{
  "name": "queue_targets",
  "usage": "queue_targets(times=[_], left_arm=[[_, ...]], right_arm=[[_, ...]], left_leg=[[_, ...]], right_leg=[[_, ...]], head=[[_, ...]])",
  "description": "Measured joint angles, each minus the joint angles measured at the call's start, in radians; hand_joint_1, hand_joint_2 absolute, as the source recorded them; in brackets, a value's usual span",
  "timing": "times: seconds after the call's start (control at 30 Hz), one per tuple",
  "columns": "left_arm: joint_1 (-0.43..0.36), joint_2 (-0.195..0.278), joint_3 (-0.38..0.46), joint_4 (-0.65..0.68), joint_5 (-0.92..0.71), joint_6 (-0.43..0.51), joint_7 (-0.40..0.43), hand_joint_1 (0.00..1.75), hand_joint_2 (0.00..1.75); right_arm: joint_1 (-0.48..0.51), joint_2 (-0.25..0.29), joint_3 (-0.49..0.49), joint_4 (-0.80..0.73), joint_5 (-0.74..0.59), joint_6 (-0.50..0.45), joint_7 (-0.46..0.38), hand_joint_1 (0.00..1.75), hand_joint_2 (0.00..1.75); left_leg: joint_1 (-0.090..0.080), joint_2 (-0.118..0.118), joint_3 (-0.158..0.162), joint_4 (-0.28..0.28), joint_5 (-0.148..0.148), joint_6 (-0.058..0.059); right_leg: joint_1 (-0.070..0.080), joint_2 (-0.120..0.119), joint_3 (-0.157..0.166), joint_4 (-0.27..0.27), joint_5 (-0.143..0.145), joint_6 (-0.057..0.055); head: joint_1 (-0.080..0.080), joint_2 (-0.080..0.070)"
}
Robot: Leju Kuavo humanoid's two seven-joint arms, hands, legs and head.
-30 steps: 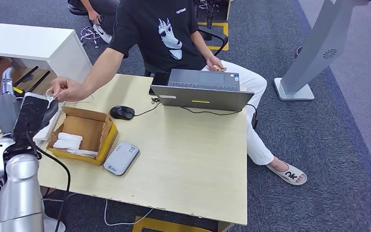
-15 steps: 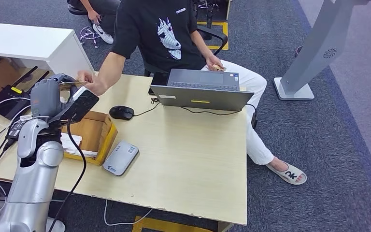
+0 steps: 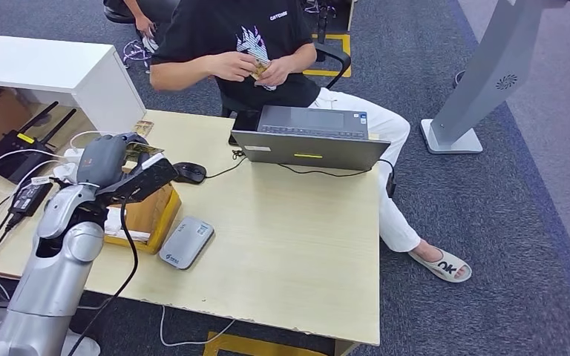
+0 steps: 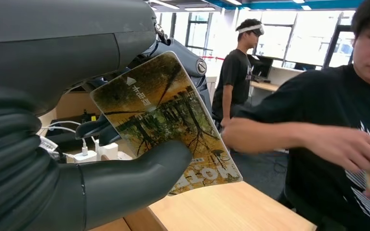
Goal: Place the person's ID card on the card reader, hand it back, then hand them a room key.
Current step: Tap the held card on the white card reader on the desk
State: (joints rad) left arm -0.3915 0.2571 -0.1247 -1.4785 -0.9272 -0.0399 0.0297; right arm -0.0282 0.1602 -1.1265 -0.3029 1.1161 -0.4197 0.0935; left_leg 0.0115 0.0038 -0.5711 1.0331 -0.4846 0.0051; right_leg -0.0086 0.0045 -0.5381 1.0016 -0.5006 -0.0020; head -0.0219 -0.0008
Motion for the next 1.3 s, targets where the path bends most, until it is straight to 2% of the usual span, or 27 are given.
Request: queue_targets(times=[0.17,0.33,0.7,0.97,1.3], left_arm=[[-0.001,0.022,-0.028,-0.004,0.019,-0.037,-0.001,1.75,1.75],[-0.001,0.072,-0.116,-0.03,0.062,-0.101,-0.003,1.75,1.75],[0.02,0.144,-0.274,-0.032,0.093,-0.114,0.0,1.75,1.75],[0.053,0.191,-0.328,-0.005,0.098,-0.123,0.0,1.75,1.75],[0.066,0.234,-0.353,0.033,0.089,-0.141,0.017,1.75,1.75]], right_arm=[[0.0,0.0,-0.009,0.0,0.004,0.001,0.0,0.0,1.75],[0.0,0.0,-0.024,0.0,0.015,0.006,0.0,0.0,1.75],[-0.001,0.0,-0.051,0.0,0.045,0.019,-0.007,0.0,1.75],[-0.002,0.0,-0.064,0.0,0.057,0.022,-0.001,0.0,1.75],[-0.004,0.0,-0.071,0.0,0.071,0.026,0.003,0.0,1.75]], left_leg=[[0.0,0.0,0.0,0.0,0.0,0.0],[0.0,0.0,0.0,0.0,0.0,0.0],[0.0,0.0,0.0,0.0,0.0,0.0],[0.0,0.0,-0.001,0.0,0.0,0.0],[0.0,0.0,-0.001,0.0,0.0,0.0]], right_leg=[[0.0,0.0,0.0,0.0,0.0,0.0],[0.0,0.0,0.0,0.0,0.0,0.0],[0.0,0.0,0.0,0.0,0.0,0.0],[0.0,0.0,-0.001,0.0,0.0,0.0],[0.0,0.0,-0.001,0.0,0.0,0.0]], head=[[0.0,0.0],[0.0,0.0],[0.0,0.0],[0.0,0.0],[0.0,0.0]])
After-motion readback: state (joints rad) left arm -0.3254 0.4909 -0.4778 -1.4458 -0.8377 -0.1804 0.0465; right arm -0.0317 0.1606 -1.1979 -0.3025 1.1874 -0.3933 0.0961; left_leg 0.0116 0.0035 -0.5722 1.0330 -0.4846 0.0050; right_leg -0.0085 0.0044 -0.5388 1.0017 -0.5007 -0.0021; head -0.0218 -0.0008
